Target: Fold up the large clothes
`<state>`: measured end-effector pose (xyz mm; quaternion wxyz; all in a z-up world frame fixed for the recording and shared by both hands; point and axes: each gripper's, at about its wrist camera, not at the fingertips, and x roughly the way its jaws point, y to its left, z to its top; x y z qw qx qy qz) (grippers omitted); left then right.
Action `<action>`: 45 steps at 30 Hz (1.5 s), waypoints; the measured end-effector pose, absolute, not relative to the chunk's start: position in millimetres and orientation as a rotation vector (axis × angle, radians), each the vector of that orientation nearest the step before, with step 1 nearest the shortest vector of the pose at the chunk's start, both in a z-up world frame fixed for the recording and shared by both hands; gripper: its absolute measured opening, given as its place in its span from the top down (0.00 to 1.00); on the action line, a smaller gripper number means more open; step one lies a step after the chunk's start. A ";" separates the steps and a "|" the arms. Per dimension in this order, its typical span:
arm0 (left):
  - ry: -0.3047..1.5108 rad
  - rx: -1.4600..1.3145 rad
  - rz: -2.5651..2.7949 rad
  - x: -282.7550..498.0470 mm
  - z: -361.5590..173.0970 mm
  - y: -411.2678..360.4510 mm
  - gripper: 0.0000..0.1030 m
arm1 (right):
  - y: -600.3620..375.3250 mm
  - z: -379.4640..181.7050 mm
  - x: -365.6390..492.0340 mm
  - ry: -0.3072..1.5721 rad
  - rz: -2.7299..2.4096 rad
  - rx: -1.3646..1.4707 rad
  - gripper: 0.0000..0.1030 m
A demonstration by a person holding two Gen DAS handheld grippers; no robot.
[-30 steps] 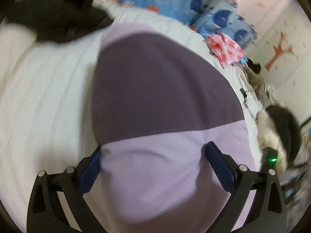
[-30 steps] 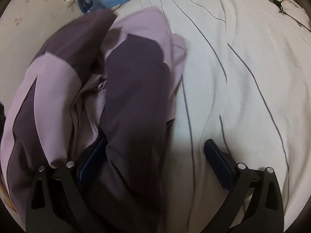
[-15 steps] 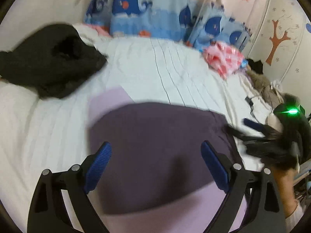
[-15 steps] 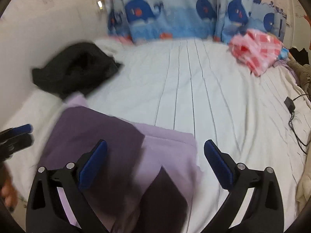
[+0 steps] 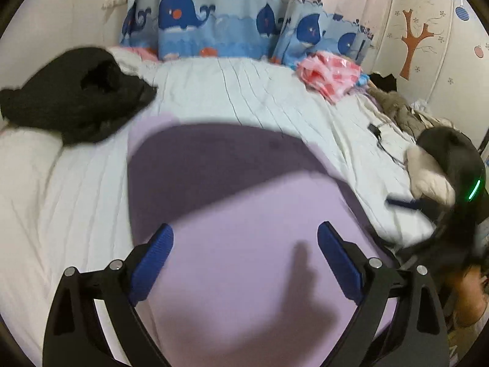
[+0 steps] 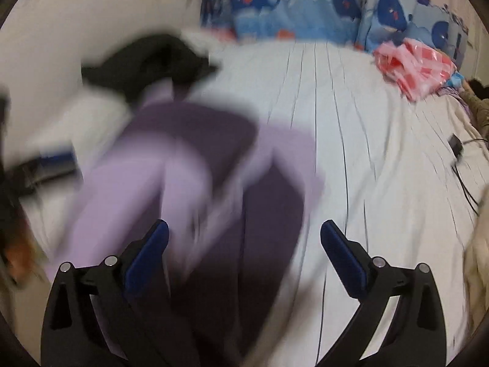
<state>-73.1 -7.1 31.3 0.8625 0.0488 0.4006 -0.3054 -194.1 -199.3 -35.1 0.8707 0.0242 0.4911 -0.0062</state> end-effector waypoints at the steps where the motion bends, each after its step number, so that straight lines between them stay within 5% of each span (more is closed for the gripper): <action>1: 0.878 0.114 -0.644 -75.0 14.6 -12.0 0.07 | -201.9 -60.9 -196.6 1.063 0.012 0.097 0.07; 3: 0.791 0.228 -0.609 -90.6 -8.1 -27.5 0.06 | -219.9 -79.5 -197.6 1.071 0.058 0.230 0.07; 8: 0.788 0.141 -0.605 -108.7 23.1 -9.8 0.06 | -222.1 -22.3 -232.8 0.970 -0.002 0.173 0.07; 13: 0.808 0.302 -0.588 -125.4 -15.5 -17.1 0.06 | -225.0 -51.1 -231.6 1.080 0.015 0.156 0.07; 19: 0.812 0.265 -0.590 -143.0 -6.4 -0.4 0.06 | -222.3 27.8 -248.7 0.856 0.030 0.147 0.07; 25: 0.821 0.248 -0.569 -153.3 -6.5 13.4 0.06 | -198.0 -32.5 -242.1 1.072 0.071 0.106 0.07; 34: 0.764 0.180 -0.497 -105.1 17.6 42.1 0.06 | -217.5 88.6 -179.2 0.707 -0.016 0.100 0.07; 37: 0.731 0.199 -0.490 -103.6 19.9 36.5 0.06 | -216.3 69.1 -113.6 0.750 -0.057 0.111 0.07; 40: 0.718 0.218 -0.497 -102.7 21.2 32.2 0.06 | -215.9 -7.5 -57.9 0.945 -0.034 0.144 0.06; 45: 0.688 0.253 -0.507 -105.4 24.5 27.1 0.06 | -239.3 9.1 -67.9 0.930 -0.007 0.198 0.07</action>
